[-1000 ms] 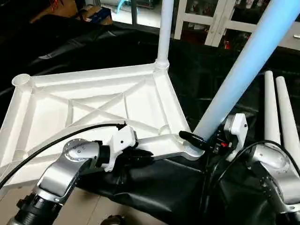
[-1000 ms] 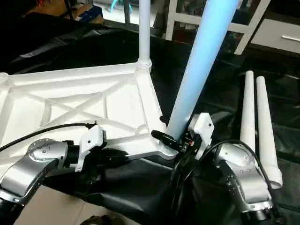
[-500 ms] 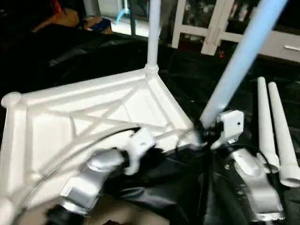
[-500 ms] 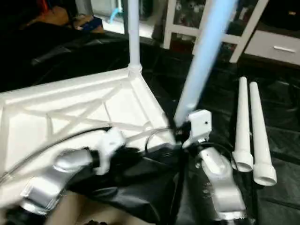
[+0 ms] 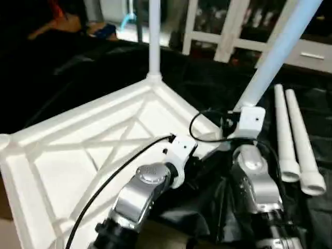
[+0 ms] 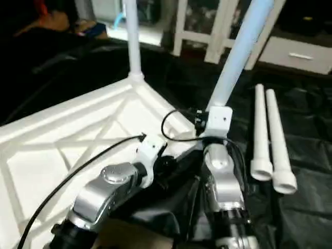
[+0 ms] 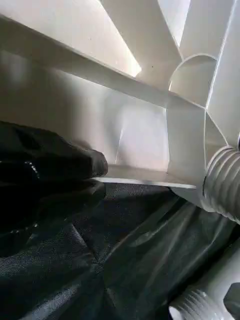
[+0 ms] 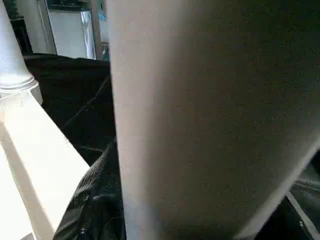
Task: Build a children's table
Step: Insert table leg to table base
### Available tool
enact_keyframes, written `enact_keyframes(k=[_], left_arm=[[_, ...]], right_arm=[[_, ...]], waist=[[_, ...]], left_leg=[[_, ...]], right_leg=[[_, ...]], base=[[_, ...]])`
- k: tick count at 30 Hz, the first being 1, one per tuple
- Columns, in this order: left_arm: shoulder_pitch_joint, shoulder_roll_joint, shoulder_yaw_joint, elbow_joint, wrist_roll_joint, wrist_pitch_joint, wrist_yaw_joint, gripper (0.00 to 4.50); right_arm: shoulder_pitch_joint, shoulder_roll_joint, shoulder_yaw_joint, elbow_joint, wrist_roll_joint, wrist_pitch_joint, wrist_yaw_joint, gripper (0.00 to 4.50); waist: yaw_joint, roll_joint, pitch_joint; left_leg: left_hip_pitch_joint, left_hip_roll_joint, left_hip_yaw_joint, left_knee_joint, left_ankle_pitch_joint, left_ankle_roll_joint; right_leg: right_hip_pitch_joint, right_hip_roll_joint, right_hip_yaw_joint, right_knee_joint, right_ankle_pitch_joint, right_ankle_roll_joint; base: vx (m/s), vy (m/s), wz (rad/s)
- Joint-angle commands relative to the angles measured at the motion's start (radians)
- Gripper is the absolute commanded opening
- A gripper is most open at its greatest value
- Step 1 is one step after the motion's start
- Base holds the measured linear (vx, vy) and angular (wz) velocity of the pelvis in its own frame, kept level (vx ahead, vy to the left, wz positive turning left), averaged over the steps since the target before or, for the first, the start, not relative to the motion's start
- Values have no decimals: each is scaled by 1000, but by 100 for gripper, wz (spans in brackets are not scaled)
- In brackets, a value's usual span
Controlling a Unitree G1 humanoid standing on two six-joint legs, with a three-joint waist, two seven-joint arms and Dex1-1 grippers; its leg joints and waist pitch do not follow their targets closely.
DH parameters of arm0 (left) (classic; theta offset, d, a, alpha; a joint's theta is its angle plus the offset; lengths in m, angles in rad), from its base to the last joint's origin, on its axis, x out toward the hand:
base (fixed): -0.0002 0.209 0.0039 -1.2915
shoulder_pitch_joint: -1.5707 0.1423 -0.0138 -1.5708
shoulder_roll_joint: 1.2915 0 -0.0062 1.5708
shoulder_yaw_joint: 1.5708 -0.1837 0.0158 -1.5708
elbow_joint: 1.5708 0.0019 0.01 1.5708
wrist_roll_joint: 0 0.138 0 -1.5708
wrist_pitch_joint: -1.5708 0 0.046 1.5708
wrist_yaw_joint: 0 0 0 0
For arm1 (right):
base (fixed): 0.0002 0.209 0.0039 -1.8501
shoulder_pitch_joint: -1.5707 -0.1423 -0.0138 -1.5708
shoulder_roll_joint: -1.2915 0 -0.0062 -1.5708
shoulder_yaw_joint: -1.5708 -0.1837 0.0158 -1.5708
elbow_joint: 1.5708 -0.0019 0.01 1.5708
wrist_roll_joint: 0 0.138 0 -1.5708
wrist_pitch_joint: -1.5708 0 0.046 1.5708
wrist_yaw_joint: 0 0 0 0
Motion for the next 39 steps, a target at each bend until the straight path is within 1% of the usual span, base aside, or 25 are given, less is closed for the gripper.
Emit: enact_keyframes(k=[1, 2, 3, 7, 10, 11, 12, 13, 14, 15, 17, 18, 19, 21, 23, 24, 25, 26, 29, 30, 31, 33, 34, 36, 39], left_arm=[[1, 16, 46, 16, 37, 20, 62, 0], [4, 24, 47, 16, 35, 18, 64, 0], [3, 26, 48, 17, 35, 18, 64, 0], [0, 50, 33, 14, 22, -6, 27, 0], [2, 67, 29, 0, 10, -13, 4, 0], [2, 86, 29, -10, 4, -19, -11, 0], [2, 88, 29, -11, 3, -19, -12, 0], [0, 98, 30, -12, 1, -21, -18, 0], [-2, 110, 32, -13, -2, -21, -24, 0], [-2, 110, 32, -13, -2, -21, -24, 0], [-4, 122, 34, -15, -7, -22, -35, 0], [-4, 136, 33, -17, -10, -26, -45, 0], [-4, 141, 32, -18, -11, -27, -48, 0], [-2, 150, 32, -24, -17, -26, -56, 0], [0, 160, 28, -30, -25, -25, -61, 0], [0, 162, 27, -31, -27, -25, -61, 0], [1, 164, 26, -33, -30, -25, -61, 0], [2, 166, 25, -34, -31, -25, -62, 0], [4, 173, 23, -40, -36, -25, -62, 0], [4, 175, 22, -40, -37, -26, -63, 0], [3, 177, 20, -39, -38, -27, -64, 0], [1, 179, 20, -37, -39, -29, -64, 0], [-2, 181, 21, -34, -42, -29, -65, 0], [-4, 184, 22, -31, -44, -31, -66, 0], [-6, 189, 20, -31, -47, -33, -66, 0]], right_arm=[[103, 2, 18, 184, -12, 116, 3, 186], [101, -3, 20, 191, -12, 105, 15, 186], [99, -2, 18, 194, -10, 101, 20, 186], [100, -2, 9, 170, 17, 71, 77, 186], [103, -14, 18, 140, 15, 48, 110, 186], [108, -26, 26, 98, 27, 19, 152, 221], [109, -28, 28, 92, 28, 16, 157, 221], [113, -38, 34, 67, 26, 10, 172, 221], [119, -49, 35, 30, 32, 9, 191, 242], [119, -50, 35, 28, 33, 9, 192, 261], [122, -65, 33, -5, 25, 13, 204, 265], [124, -80, 29, -40, 16, 13, 210, 281], [124, -84, 26, -51, 14, 14, 211, 281], [127, -94, 13, -95, 28, 26, 222, 293], [131, -105, 6, -124, 40, 38, 237, 293], [132, -109, 3, -132, 44, 41, 241, 293], [134, -113, 1, -142, 45, 43, 244, 293], [136, -117, 2, -149, 44, 43, 247, 293], [149, -141, 6, -200, 38, 43, 266, 293], [151, -143, 4, -210, 40, 48, 269, 293], [153, -146, 1, -225, 47, 53, 277, 293], [156, -151, -3, -243, 56, 55, 289, 293], [160, -156, -8, -266, 71, 53, 303, 315], [161, -162, -7, -275, 79, 53, 318, 334], [162, -167, -5, -284, 76, 63, 319, 358]], waist=[[-14, 14, 5], [-14, 11, 3], [-14, 13, 5], [-16, 16, 8], [-15, 15, 6], [-14, 15, 7], [-11, 14, 7], [-9, 13, 5], [-8, 12, 2], [-3, 13, -3], [2, 12, -9], [4, 0, -14], [4, 0, -14], [9, 1, -11], [10, -2, -19], [11, -3, -24], [14, 0, -23], [14, 1, -23], [19, 6, -34], [19, 6, -34], [21, 7, -36], [21, 7, -37], [22, 8, -38], [21, 9, -38], [17, 6, -33]], left_leg=[[10, 31, -30, -98, -739, -21], [11, 30, -29, -93, -720, -19], [8, 30, -30, -93, -708, -20], [7, 33, -36, -97, -731, -28], [1, 34, -35, -97, -714, -29], [1, 35, -33, -97, -706, -28], [1, 35, -31, -95, -692, -24], [-8, 36, -31, -96, -656, -22], [-13, 37, -30, -95, -625, -21], [-22, 41, -26, -94, -557, -21], [-21, 42, -13, -86, -486, -21], [-36, 38, -2, -84, -397, 9], [-36, 38, -2, -84, -397, 9], [-27, 37, 13, -73, -375, 32], [-35, 38, 15, -69, -317, 37], [-39, 38, 16, -65, -284, 40], [-34, 41, 23, -60, -238, 55], [-34, 40, 25, -59, -232, 57], [-38, 40, 29, -45, -93, 76], [-38, 40, 29, -45, -93, 76], [-38, 38, 30, -40, -37, 91], [-39, 37, 30, -38, -32, 99], [-34, 38, 32, -36, -32, 106], [-34, 39, 32, -35, -35, 115], [-34, 41, 33, -39, -100, 109]], right_leg=[[-19, -25, -2, -76, -597, -15], [-21, -31, -1, -77, -615, -17], [-20, -33, -1, -77, -621, -19], [-22, -32, -7, -76, -616, -23], [-18, -36, -3, -69, -582, -36], [-19, -37, -1, -69, -571, -43], [-19, -38, 3, -68, -564, -47], [-13, -42, 8, -61, -536, -60], [-8, -43, 12, -55, -508, -68], [-4, -43, 19, -45, -435, -93], [-9, -42, 28, -37, -345, -132], [2, -36, 34, -25, -303, -133], [2, -36, 34, -25, -303, -133], [-18, -36, 45, -31, -379, -130], [-10, -36, 47, -21, -352, -131], [-7, -36, 47, -16, -314, -135], [-13, -31, 46, -12, -253, -159], [-12, -30, 46, -10, -244, -167], [3, -27, 41, 14, -63, -219], [3, -27, 41, 14, -63, -219], [9, -24, 40, 24, 20, -245], [11, -23, 40, 26, 43, -254], [10, -23, 40, 27, 55, -263], [12, -24, 40, 28, 57, -277], [12, -27, 41, 20, -52, -274]], base=[[0, 0, 0], [0, 0, 0], [0, 0, 0], [0, 0, 0], [0, 0, 0], [0, 0, 0], [0, 0, 0], [0, 0, 0], [0, 0, 0], [0, 0, 0], [0, 0, 0], [0, 0, 0], [0, 0, 0], [0, 0, 0], [0, 0, 0], [0, 0, 0], [50, -36, 6], [50, -36, 6], [60, -20, 2], [58, -7, -2], [0, 0, 0], [0, 0, 0], [0, 0, 0], [0, 0, 0], [0, 0, 0]])
